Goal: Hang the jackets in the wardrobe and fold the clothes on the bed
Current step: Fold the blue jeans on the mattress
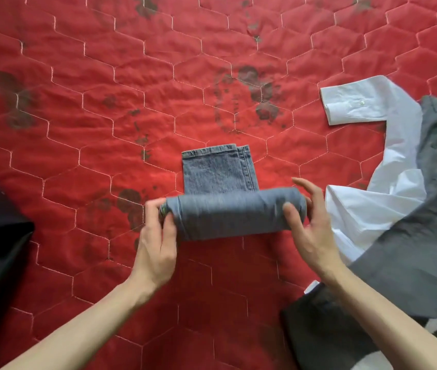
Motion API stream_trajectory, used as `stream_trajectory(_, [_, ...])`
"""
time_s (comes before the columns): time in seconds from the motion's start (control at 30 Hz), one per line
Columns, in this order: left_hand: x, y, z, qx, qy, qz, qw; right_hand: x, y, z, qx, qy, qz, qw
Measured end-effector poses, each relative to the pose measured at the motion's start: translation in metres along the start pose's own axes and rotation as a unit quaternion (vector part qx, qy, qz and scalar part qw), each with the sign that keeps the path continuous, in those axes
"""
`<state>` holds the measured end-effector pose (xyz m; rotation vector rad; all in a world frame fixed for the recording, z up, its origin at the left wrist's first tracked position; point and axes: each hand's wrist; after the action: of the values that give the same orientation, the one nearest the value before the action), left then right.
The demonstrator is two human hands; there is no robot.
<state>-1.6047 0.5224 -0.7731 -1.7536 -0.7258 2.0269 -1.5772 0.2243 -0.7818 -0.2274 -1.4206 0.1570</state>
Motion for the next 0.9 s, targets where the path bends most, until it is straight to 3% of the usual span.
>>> stream_trajectory(0.1, [-0.014, 0.013, -0.032, -0.058, -0.122, 0.063, 0.989, -0.005, 0.021, -0.023, 0.022, 0.013, 0.039, 0.999])
stream_trajectory(0.17, [-0.008, 0.018, -0.051, -0.025, -0.198, 0.095, 0.975, -0.007, 0.034, -0.036, 0.04, 0.035, 0.027, 0.998])
stream_trajectory(0.3, [0.013, 0.025, -0.068, 0.056, -0.217, 0.094, 0.97, -0.01, 0.049, -0.066, 0.037, 0.076, 0.037, 0.996])
stream_trajectory(0.47, [0.013, 0.035, -0.087, 0.057, -0.247, -0.055, 0.966, -0.017, 0.061, -0.087, 0.033, 0.101, 0.06, 0.992])
stream_trajectory(0.63, [0.007, 0.042, -0.097, 0.048, -0.279, -0.074, 0.956, -0.025, 0.072, -0.092, 0.011, 0.119, 0.144, 0.982])
stream_trajectory(0.77, [-0.01, 0.049, -0.092, 0.005, -0.31, -0.082, 0.947, -0.02, 0.077, -0.093, -0.054, 0.005, 0.309, 0.949])
stream_trajectory(0.83, [-0.017, 0.051, -0.091, -0.008, -0.336, -0.063, 0.94, -0.016, 0.083, -0.09, -0.033, 0.017, 0.229, 0.973])
stream_trajectory(0.9, [-0.017, 0.048, -0.094, -0.006, -0.358, -0.051, 0.932, -0.012, 0.087, -0.089, -0.036, 0.088, 0.147, 0.985])
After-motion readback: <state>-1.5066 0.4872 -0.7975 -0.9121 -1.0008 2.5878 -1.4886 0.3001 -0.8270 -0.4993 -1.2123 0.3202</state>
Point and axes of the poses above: each hand's wrist, its own z-axis away from the middle knuckle, its own y-axis out of the palm, x = y × z, and after that the axes turned 10 degrees about -z, right-handed
